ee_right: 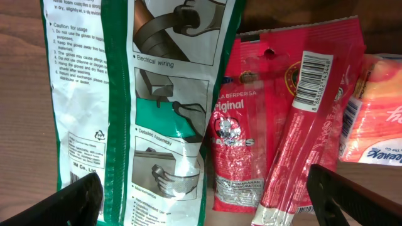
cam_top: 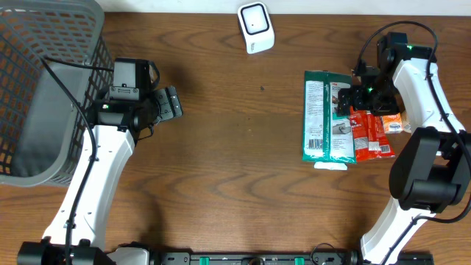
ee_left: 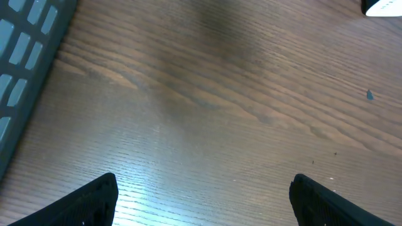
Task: Scan the item barcode
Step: 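Lower the gloves packet beside the red packets and open right gripper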
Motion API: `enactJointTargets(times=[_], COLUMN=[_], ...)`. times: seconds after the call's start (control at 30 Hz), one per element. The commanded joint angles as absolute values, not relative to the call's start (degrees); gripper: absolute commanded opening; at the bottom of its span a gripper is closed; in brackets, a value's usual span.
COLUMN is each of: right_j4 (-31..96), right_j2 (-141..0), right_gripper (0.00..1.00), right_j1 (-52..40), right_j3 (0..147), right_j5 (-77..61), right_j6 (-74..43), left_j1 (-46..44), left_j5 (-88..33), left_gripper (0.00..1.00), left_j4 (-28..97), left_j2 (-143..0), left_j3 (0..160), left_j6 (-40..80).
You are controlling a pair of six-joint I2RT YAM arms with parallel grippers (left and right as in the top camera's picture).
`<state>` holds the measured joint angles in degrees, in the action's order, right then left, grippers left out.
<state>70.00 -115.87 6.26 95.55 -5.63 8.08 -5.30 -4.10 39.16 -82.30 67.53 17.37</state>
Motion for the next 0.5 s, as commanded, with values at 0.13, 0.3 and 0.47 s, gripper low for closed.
enactJointTargets(times=[0.13, 0.3, 0.47], right_j4=[69.97, 69.97, 69.97], right_j2=[-115.33, -115.33, -115.33], right_gripper=[0.99, 0.99, 0.99], right_j1=[6.33, 6.33, 6.33], right_j3=[96.42, 96.42, 96.42], right_j5=[-6.09, -6.09, -6.09], right_j6=[8.21, 8.21, 8.21], left_j1=[-5.06, -5.04, -5.06], left_j5=[-3.36, -3.36, -3.36], left_gripper=[0.88, 0.88, 0.88], left_j4=[39.22, 39.22, 39.22], left_j2=[-82.48, -82.48, -82.48], left_j3=[67.72, 67.72, 67.72], left_j6=[17.26, 17.26, 17.26])
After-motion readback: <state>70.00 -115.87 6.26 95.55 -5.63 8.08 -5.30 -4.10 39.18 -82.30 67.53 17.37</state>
